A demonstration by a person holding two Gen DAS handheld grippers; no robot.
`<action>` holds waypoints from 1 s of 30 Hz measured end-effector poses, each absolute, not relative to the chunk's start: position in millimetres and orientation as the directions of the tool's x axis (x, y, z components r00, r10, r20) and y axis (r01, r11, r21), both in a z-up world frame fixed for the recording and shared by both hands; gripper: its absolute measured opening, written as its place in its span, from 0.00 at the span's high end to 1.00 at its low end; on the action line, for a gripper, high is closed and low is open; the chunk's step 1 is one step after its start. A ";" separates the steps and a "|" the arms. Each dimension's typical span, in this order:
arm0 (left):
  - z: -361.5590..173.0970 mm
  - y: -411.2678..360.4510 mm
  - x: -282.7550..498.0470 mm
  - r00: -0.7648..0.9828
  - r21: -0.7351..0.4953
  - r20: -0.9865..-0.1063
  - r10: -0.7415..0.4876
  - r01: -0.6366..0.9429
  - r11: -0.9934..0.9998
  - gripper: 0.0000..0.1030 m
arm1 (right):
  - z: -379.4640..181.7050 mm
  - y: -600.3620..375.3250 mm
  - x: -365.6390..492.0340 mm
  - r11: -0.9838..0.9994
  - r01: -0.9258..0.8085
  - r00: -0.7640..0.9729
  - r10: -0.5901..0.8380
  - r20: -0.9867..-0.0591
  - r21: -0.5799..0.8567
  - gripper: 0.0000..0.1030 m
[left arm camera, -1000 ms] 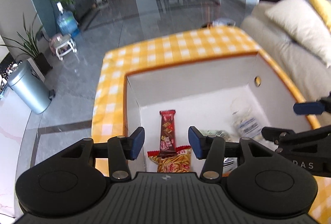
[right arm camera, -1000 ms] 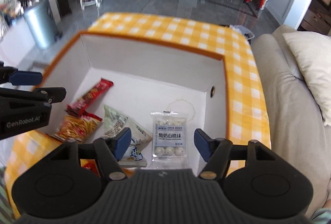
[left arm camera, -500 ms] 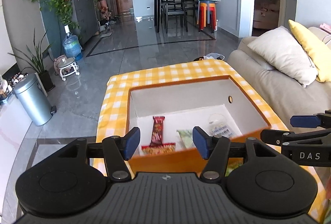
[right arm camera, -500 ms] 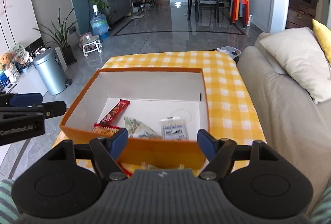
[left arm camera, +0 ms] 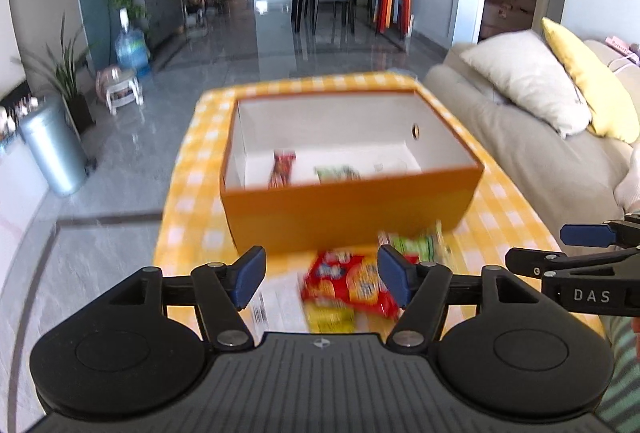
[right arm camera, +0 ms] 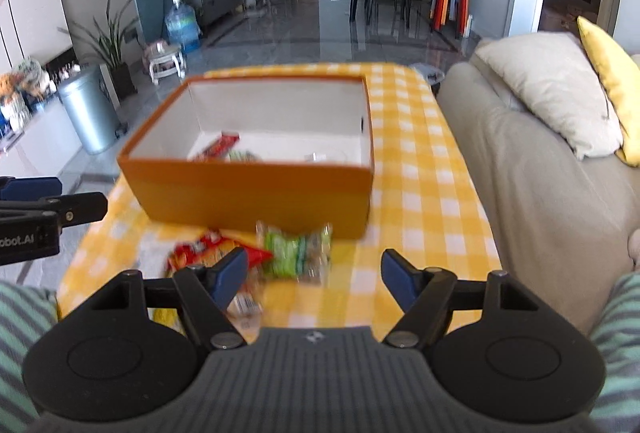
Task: Organize snacks
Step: 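Move both tools back toward the snacks on the table, then grasp the green tube candy with the right tool while the left tool grasps the white packet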
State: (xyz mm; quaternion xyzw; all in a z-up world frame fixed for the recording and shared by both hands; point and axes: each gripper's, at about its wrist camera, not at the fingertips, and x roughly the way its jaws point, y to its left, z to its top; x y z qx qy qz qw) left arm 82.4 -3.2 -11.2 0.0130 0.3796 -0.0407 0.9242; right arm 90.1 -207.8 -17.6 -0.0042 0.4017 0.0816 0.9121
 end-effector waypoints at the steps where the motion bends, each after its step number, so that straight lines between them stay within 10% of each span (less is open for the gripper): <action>1: -15.1 -2.8 81.6 0.693 -0.019 -0.717 -0.070 0.082 0.996 0.27 | -20.8 -208.7 88.9 0.987 -0.147 0.647 0.143 -0.749 0.061 0.31; 30: -89.3 18.3 96.1 0.473 -0.120 -0.876 -0.093 -0.028 0.992 0.27 | -120.1 -225.9 106.1 0.989 -0.041 0.361 0.144 -0.921 0.139 0.40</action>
